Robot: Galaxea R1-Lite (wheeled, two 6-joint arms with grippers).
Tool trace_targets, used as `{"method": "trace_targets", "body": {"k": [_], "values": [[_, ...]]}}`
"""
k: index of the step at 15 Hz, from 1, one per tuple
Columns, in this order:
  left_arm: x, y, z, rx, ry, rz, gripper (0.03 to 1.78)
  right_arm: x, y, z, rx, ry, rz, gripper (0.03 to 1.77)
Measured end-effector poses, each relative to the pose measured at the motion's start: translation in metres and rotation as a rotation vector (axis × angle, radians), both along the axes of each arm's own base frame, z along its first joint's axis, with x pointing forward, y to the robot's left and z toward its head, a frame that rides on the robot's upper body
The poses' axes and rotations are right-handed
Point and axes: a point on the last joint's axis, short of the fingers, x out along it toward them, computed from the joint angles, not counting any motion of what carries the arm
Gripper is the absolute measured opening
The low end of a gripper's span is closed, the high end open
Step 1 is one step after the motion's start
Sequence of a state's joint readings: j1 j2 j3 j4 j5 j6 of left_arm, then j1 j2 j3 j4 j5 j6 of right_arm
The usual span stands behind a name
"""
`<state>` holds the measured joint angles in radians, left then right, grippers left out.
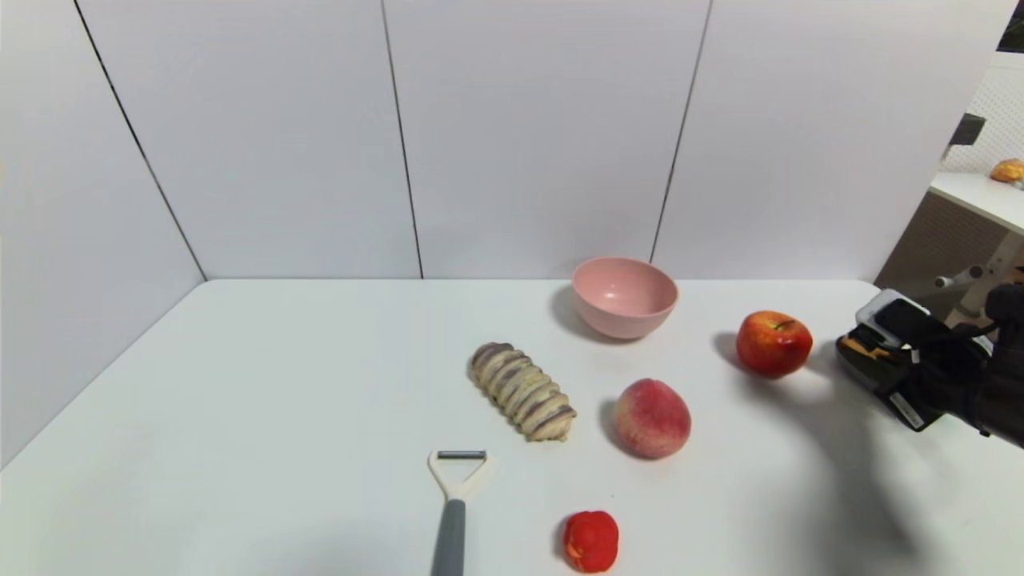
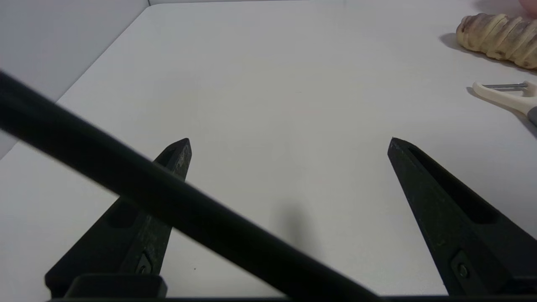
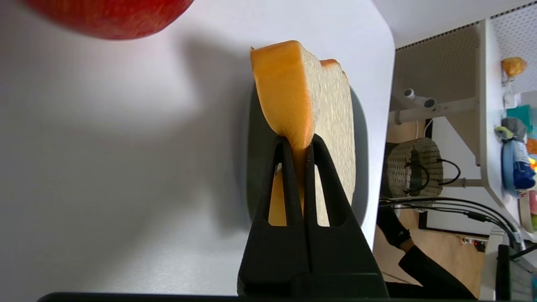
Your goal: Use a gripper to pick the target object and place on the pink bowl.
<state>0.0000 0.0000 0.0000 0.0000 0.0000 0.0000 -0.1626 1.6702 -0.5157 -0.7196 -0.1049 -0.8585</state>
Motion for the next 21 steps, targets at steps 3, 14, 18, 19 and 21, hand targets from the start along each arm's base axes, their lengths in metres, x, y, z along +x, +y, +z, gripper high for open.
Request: {"method": "trace_targets", "body": {"k": [3, 14, 18, 19, 21], "values": [[0.0, 0.0, 0.0, 0.0, 0.0, 0.0, 1.69, -0.004, 0.001, 0.01, -0.005, -0.04, -0.001, 0.06], [0.0, 0.0, 0.0, 0.0, 0.0, 0.0, 1.69, 0.001, 0.077, 0.091, 0.37, -0.29, 0.192, 0.06], [0.0, 0.0, 0.0, 0.0, 0.0, 0.0, 1.69, 0.003, 0.13, 0.096, 0.598, -0.209, 0.397, 0.06], [0.0, 0.0, 0.0, 0.0, 0.0, 0.0, 1.69, 0.007, 0.137, 0.096, 0.613, -0.187, 0.448, 0.06], [0.0, 0.0, 0.0, 0.0, 0.0, 0.0, 1.69, 0.022, 0.148, 0.094, 0.626, -0.163, 0.513, 0.06]]}}
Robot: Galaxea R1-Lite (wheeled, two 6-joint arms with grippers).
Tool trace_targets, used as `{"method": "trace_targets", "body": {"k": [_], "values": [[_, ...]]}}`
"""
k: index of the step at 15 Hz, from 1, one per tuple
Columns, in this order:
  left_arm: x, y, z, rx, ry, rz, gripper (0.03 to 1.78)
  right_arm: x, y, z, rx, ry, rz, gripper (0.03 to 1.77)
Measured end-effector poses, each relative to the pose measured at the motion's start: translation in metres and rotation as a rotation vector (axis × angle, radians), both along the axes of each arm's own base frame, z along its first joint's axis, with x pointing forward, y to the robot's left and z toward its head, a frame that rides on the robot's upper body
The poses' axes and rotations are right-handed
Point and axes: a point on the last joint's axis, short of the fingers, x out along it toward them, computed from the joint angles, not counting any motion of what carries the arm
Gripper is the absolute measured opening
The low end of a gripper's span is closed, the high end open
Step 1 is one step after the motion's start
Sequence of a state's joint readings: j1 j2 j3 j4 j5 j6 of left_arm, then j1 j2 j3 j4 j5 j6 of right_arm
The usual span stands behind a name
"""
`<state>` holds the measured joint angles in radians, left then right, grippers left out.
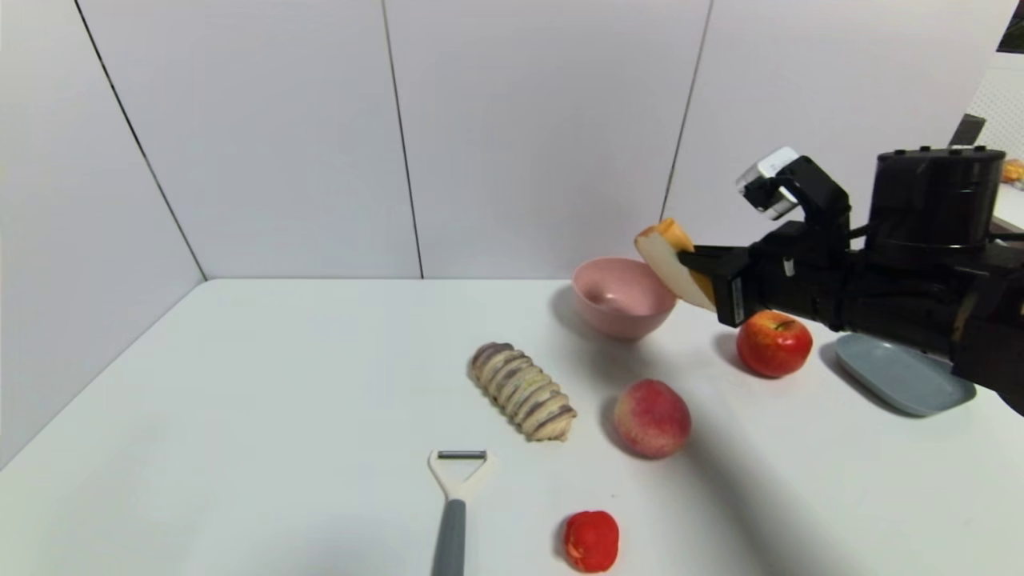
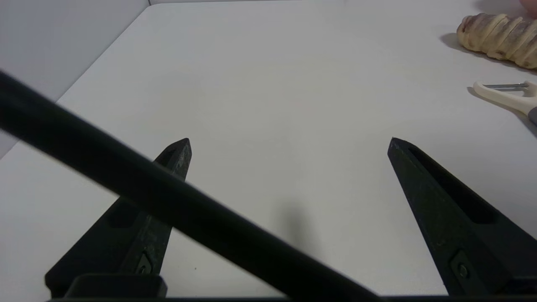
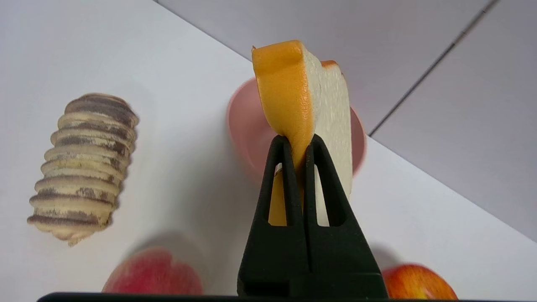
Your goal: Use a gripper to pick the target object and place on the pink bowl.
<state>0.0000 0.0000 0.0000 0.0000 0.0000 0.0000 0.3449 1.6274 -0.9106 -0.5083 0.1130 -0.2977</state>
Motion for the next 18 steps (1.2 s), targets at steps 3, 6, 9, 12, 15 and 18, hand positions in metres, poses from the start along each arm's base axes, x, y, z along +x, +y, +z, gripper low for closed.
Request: {"method": "trace_targets", "body": {"k": [3, 6, 9, 12, 15, 18], "values": [[0.0, 0.0, 0.0, 0.0, 0.0, 0.0, 1.69, 0.027, 0.012, 0.0, -0.007, -0.014, 0.031, 0.06], [0.0, 0.0, 0.0, 0.0, 0.0, 0.0, 1.69, 0.054, 0.02, -0.005, -0.029, -0.03, 0.073, 0.06], [0.0, 0.0, 0.0, 0.0, 0.0, 0.0, 1.69, 0.066, 0.019, -0.017, -0.074, 0.004, 0.075, 0.06], [0.0, 0.0, 0.0, 0.0, 0.0, 0.0, 1.69, 0.068, 0.015, -0.024, -0.119, 0.045, 0.074, 0.06], [0.0, 0.0, 0.0, 0.0, 0.0, 0.0, 1.69, 0.069, 0.013, -0.028, -0.139, 0.059, 0.076, 0.06], [0.0, 0.0, 0.0, 0.0, 0.0, 0.0, 1.69, 0.069, 0.014, -0.027, -0.138, 0.055, 0.081, 0.56]]}}
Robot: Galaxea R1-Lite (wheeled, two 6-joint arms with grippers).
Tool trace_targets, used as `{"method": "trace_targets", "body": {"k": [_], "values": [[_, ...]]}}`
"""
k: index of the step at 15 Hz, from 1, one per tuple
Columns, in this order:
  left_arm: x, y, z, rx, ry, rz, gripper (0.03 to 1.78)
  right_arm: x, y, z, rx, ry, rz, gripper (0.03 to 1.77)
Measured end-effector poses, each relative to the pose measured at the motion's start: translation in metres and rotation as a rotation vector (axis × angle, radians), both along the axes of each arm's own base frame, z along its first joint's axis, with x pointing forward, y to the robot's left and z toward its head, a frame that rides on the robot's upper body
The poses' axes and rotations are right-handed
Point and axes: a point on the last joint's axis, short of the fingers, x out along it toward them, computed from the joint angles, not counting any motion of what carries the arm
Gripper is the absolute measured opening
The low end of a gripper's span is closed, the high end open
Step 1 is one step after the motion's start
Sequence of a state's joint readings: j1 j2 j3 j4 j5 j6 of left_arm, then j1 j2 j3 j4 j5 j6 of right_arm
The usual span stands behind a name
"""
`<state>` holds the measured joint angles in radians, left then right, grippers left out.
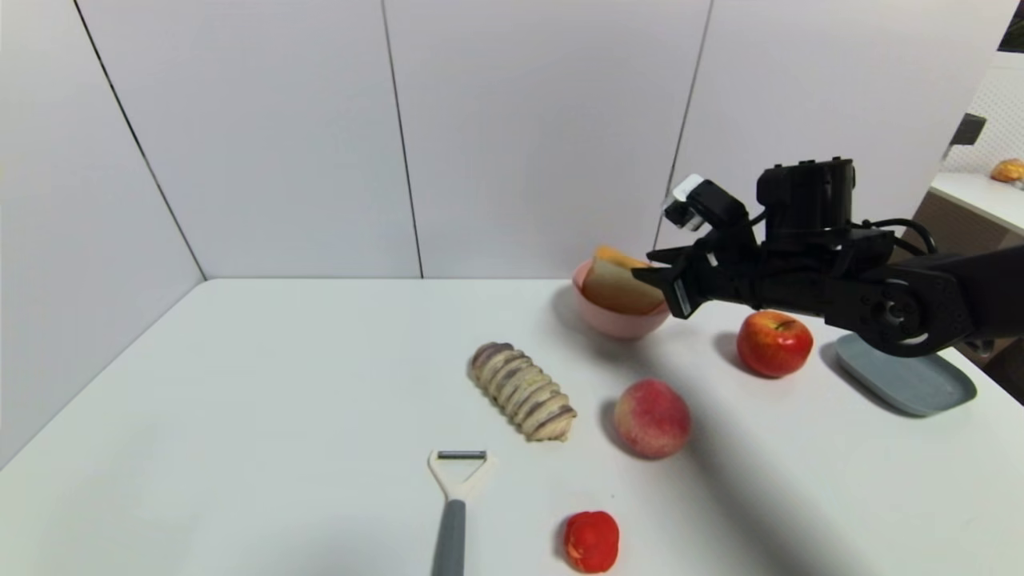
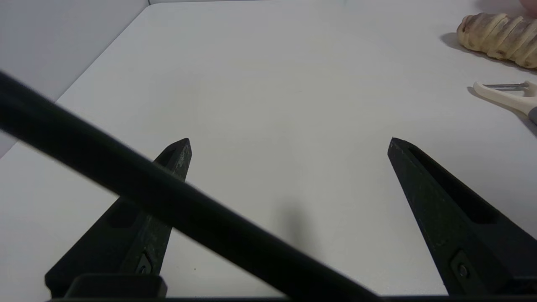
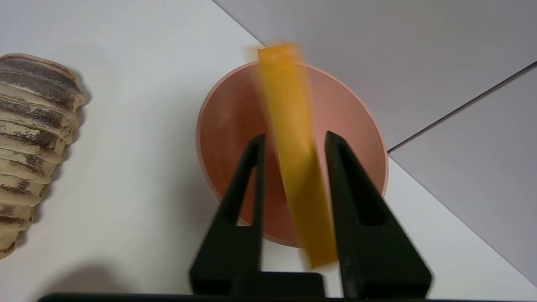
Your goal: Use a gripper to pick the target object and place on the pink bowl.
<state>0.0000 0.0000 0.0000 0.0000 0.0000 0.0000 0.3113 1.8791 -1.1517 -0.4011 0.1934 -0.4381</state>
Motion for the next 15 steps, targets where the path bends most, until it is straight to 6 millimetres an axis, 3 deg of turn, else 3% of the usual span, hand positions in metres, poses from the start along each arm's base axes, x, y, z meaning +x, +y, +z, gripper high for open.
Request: {"method": "trace_targets", "body": {"k": [5, 9, 12, 15], "values": [[0.0, 0.0, 0.0, 0.0, 0.0, 0.0, 1.69, -0.004, 0.005, 0.005, 0.006, -0.013, 0.015, 1.11], [0.0, 0.0, 0.0, 0.0, 0.0, 0.0, 1.69, -0.027, -0.006, 0.031, 0.021, -0.025, 0.001, 1.35], [0.0, 0.0, 0.0, 0.0, 0.0, 0.0, 1.69, -0.075, -0.027, 0.062, 0.074, 0.015, -0.018, 1.46], [0.0, 0.0, 0.0, 0.0, 0.0, 0.0, 1.69, -0.135, -0.057, 0.07, 0.172, 0.058, -0.048, 1.54]]}}
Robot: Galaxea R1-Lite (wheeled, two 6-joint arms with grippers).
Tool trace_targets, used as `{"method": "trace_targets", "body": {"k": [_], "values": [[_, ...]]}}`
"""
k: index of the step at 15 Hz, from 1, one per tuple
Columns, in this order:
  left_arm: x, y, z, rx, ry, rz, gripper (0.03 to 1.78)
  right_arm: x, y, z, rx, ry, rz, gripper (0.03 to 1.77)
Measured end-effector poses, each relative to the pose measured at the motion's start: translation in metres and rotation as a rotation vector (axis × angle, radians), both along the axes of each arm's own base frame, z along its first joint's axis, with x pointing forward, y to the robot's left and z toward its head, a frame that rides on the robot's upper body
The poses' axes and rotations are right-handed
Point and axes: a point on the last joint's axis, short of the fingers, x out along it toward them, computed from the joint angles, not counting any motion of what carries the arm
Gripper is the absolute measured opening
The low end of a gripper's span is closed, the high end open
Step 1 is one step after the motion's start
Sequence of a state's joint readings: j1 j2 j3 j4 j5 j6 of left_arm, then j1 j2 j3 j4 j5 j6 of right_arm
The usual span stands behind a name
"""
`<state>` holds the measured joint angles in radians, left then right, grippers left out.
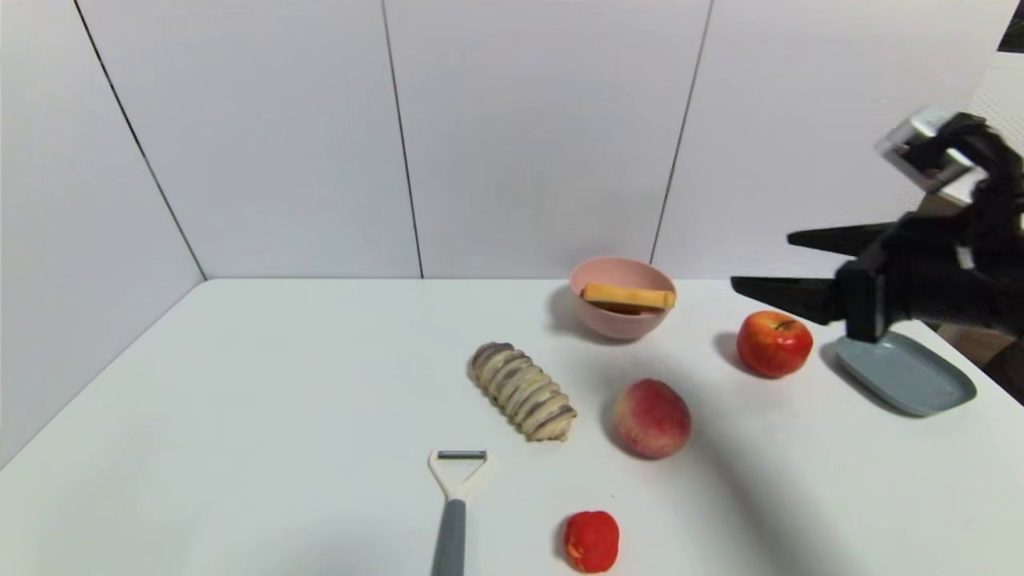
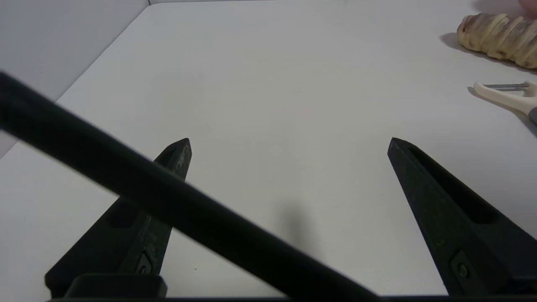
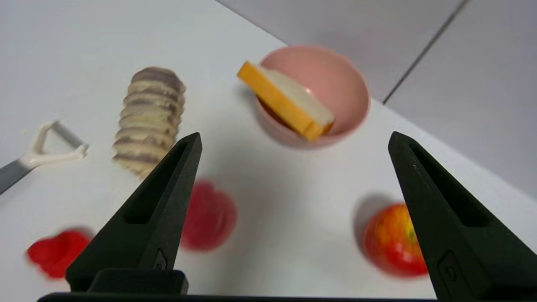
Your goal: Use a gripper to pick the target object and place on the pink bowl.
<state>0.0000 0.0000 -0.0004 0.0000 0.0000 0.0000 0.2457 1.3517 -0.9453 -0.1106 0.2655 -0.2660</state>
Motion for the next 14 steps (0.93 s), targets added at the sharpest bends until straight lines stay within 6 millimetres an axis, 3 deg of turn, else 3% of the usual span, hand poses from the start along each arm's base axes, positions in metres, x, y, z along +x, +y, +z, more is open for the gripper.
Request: {"method": "trace_targets", "body": {"k": [2, 4, 7, 10, 14], "values": [[0.0, 0.0, 0.0, 0.0, 0.0, 0.0, 1.69, -0.043, -0.022, -0.014, 0.023, 0.018, -0.06, 1.58], [0.0, 0.0, 0.0, 0.0, 0.0, 0.0, 1.69, -0.086, -0.038, -0.042, 0.02, 0.037, -0.133, 1.61], [0.0, 0.0, 0.0, 0.0, 0.0, 0.0, 1.69, -0.139, -0.051, -0.081, 0.006, 0.0, -0.253, 1.64], [0.0, 0.0, 0.0, 0.0, 0.0, 0.0, 1.69, -0.179, -0.055, -0.117, 0.003, -0.059, -0.334, 1.66], [0.0, 0.0, 0.0, 0.0, 0.0, 0.0, 1.69, -0.21, -0.057, -0.16, 0.029, -0.127, -0.381, 1.68]]}}
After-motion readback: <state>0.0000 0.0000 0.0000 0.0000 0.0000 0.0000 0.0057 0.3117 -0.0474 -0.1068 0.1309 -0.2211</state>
